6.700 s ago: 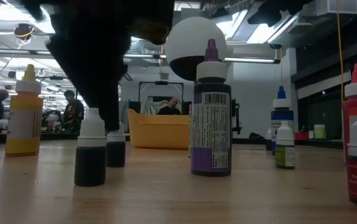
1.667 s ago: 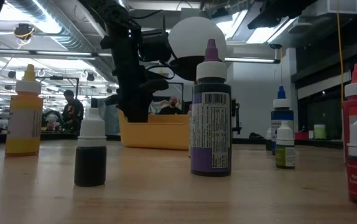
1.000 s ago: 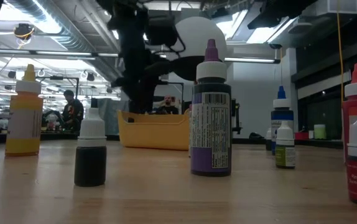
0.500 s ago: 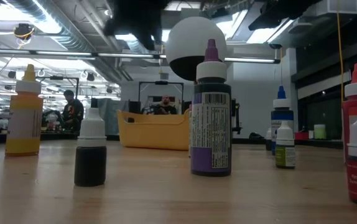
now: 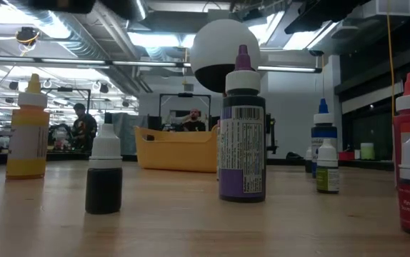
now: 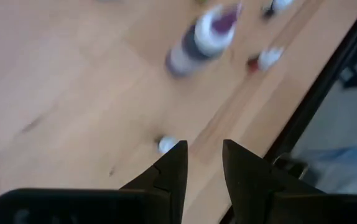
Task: Pick & Place food coloring
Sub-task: Put the small black food coloring bottle into the yellow bin
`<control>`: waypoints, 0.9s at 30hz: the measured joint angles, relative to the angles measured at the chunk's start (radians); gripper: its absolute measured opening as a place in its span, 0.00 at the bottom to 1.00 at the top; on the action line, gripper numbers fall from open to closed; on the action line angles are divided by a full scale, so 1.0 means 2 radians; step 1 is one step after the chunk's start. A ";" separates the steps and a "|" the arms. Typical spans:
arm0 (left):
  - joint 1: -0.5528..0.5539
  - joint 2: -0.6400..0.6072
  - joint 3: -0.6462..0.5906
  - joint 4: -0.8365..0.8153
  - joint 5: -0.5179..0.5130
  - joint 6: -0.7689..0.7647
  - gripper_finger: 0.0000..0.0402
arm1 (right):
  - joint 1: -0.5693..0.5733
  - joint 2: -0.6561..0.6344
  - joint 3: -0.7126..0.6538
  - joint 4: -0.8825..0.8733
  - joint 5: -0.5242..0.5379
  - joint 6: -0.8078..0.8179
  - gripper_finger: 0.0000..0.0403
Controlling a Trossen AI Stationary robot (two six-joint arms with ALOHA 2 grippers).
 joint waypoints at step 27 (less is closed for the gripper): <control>-0.001 0.095 0.000 0.011 0.021 0.176 0.43 | 0.000 0.000 0.000 -0.002 0.000 0.028 0.60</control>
